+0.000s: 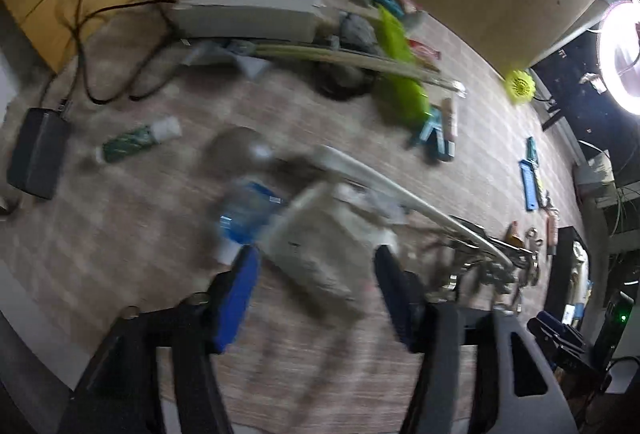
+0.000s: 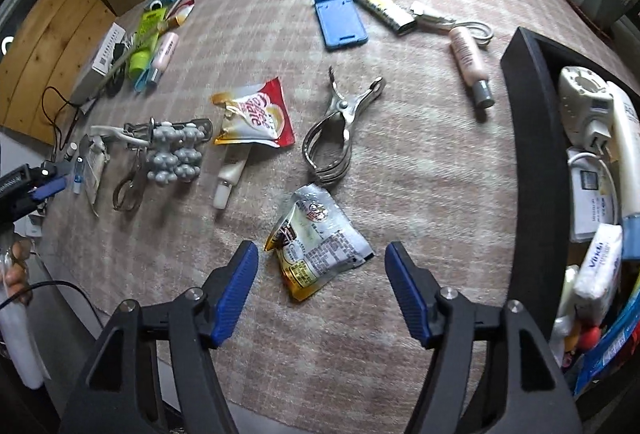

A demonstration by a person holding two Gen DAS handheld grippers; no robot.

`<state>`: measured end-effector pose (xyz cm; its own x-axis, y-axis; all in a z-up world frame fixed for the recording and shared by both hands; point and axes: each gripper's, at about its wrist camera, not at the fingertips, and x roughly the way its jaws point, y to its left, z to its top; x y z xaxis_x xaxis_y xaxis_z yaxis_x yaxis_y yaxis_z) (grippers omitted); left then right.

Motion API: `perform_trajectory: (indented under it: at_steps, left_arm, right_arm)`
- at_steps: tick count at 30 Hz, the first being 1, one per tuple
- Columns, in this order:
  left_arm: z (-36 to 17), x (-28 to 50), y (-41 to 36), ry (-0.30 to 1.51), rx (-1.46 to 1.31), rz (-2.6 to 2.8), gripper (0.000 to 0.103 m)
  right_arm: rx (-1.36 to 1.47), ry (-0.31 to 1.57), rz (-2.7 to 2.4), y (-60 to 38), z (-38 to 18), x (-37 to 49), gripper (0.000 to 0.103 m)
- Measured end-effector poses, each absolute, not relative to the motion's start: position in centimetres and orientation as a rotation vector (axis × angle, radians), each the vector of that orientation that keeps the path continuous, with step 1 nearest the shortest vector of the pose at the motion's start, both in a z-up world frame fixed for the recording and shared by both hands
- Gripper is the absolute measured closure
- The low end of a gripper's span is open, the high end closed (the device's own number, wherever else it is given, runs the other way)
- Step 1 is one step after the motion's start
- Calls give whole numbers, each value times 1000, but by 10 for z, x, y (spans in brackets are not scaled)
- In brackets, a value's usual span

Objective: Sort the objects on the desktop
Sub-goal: 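Move both tools back to the white tissue packet and snack sachet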

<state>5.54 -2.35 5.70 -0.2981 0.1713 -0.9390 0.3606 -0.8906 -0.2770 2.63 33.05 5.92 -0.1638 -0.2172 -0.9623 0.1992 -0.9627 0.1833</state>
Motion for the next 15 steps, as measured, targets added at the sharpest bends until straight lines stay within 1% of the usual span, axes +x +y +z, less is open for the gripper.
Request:
perform_trajectory:
  at_steps: [2, 7, 13, 15]
  left_arm:
    - [54, 56, -27, 672, 1792, -2335, 39]
    - [40, 52, -14, 677, 1867, -2328, 29]
    - [29, 33, 2, 692, 1910, -2262, 28]
    - [27, 25, 11, 652, 1908, -2244, 28]
  right_arm:
    - [1839, -9, -2211, 328, 56, 26, 37]
    - [1849, -6, -2215, 323, 52, 26, 37]
    - [1851, -8, -2223, 320, 50, 28, 37]
    - [1855, -7, -2228, 320, 49, 24, 36]
